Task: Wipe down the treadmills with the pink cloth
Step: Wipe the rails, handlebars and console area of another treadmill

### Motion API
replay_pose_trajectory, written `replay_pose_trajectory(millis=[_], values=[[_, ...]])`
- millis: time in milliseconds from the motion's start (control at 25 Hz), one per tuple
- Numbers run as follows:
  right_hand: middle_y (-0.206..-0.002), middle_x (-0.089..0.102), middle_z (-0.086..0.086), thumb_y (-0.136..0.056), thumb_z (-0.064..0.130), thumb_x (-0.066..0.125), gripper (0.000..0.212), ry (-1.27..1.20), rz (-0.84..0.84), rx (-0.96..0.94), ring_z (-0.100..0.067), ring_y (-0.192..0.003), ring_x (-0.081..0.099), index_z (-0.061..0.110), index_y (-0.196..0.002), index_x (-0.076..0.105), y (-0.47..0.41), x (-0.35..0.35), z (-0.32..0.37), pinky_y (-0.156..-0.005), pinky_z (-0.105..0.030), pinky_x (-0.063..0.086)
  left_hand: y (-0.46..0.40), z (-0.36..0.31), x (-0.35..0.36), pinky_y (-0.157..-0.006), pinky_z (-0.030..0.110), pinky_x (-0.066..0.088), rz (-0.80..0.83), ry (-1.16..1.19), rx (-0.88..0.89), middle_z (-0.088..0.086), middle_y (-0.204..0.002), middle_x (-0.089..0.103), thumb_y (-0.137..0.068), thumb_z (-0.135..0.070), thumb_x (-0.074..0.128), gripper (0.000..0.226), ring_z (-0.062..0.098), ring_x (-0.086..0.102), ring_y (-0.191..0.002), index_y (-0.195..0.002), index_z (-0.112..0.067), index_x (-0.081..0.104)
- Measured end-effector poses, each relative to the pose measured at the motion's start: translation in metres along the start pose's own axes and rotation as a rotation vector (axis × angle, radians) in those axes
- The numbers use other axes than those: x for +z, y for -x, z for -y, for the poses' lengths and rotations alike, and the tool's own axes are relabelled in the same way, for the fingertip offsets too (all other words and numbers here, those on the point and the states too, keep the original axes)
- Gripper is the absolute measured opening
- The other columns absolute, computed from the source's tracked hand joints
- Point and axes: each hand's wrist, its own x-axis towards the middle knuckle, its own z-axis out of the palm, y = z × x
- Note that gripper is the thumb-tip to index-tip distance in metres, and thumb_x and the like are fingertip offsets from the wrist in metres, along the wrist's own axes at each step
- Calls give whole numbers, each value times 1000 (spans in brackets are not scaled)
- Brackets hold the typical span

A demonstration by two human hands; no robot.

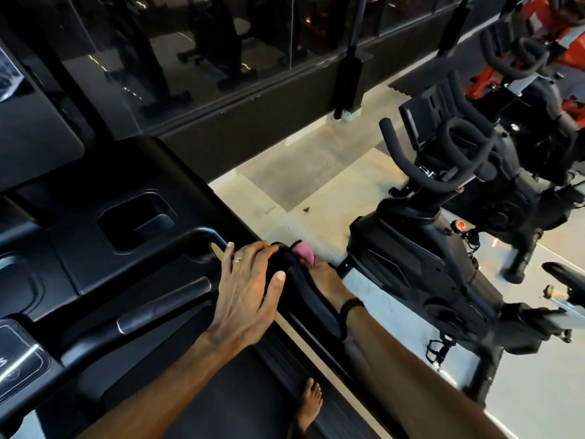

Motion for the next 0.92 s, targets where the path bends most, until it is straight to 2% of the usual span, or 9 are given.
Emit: replay_pose_trajectory(millis=[120, 280, 360, 480, 520, 600, 720, 800, 920], values=[[-136, 58, -15, -103, 45, 40, 43, -97, 33, 29, -34, -130, 51, 16, -131, 57, -1, -3, 1, -110, -45, 39, -6, -7, 0, -122, 50, 14, -3, 9, 13, 4, -134, 55, -101, -45, 27, 54, 16, 46, -130, -131, -10, 56], [-136, 47, -8, -102, 55, 26, 56, 329, -216, -136, -33, -129, 43, 23, -145, 42, 52, 15, -16, -105, -52, 36, -10, 1, 5, -122, 48, 14, -30, 10, -6, 5, -134, 55, -101, -42, 31, 51, 16, 46, -131, -131, -9, 56], [-123, 55, -8, -101, 56, 29, 58, 49, -40, -24, -29, -122, 50, 14, -136, 51, 32, 3, -11, -106, -47, 41, -10, 2, 11, -122, 49, 14, -10, 23, -12, 5, -134, 55, -101, -42, 31, 51, 17, 47, -131, -131, -9, 56], [-85, 54, 0, -107, 39, 36, 39, -228, 146, 120, -16, -86, 55, 13, -97, 62, 3, -15, -9, -96, -26, 50, -12, -6, 14, -122, 52, 14, 19, 40, 11, 4, -135, 54, -102, -44, 29, 53, 17, 48, -130, -132, -10, 55], [-86, 57, -2, -104, 47, 35, 44, -187, 120, 81, -18, -85, 55, 15, -93, 62, 9, -16, -10, -99, -33, 50, -13, -8, 13, -122, 52, 14, 15, 44, 17, 4, -136, 53, -102, -44, 29, 53, 17, 48, -130, -132, -9, 54], [-108, 60, -8, -97, 59, 18, 62, 180, -71, -20, -27, -104, 54, 19, -127, 56, 37, -6, -14, -103, -47, 43, -16, -9, 13, -121, 53, 15, -11, 47, 10, 4, -136, 53, -101, -42, 30, 51, 16, 48, -130, -131, -9, 54], [-116, 53, -9, -98, 51, 5, 66, 595, -262, -224, -30, -106, 50, 17, -142, 41, 83, 13, -38, -93, -48, 45, -15, -10, 23, -121, 54, 16, 14, 61, 35, 4, -136, 54, -100, -40, 33, 48, 18, 49, -129, -131, -9, 54], [-124, 55, -8, -101, 56, 14, 60, 424, -146, -185, -31, -113, 51, 21, -137, 47, 57, 2, -47, -97, -50, 44, -15, -15, 30, -120, 55, 17, 56, 72, 78, 5, -136, 54, -100, -39, 34, 49, 18, 49, -129, -131, -8, 54], [-136, 59, -10, -99, 61, 34, 58, -173, 145, 24, -31, -125, 53, 22, -138, 53, 19, -26, -47, -110, -49, 39, -21, -23, 37, -121, 54, 16, 94, 79, 121, 6, -136, 53, -101, -40, 32, 50, 19, 49, -129, -132, -7, 53]])
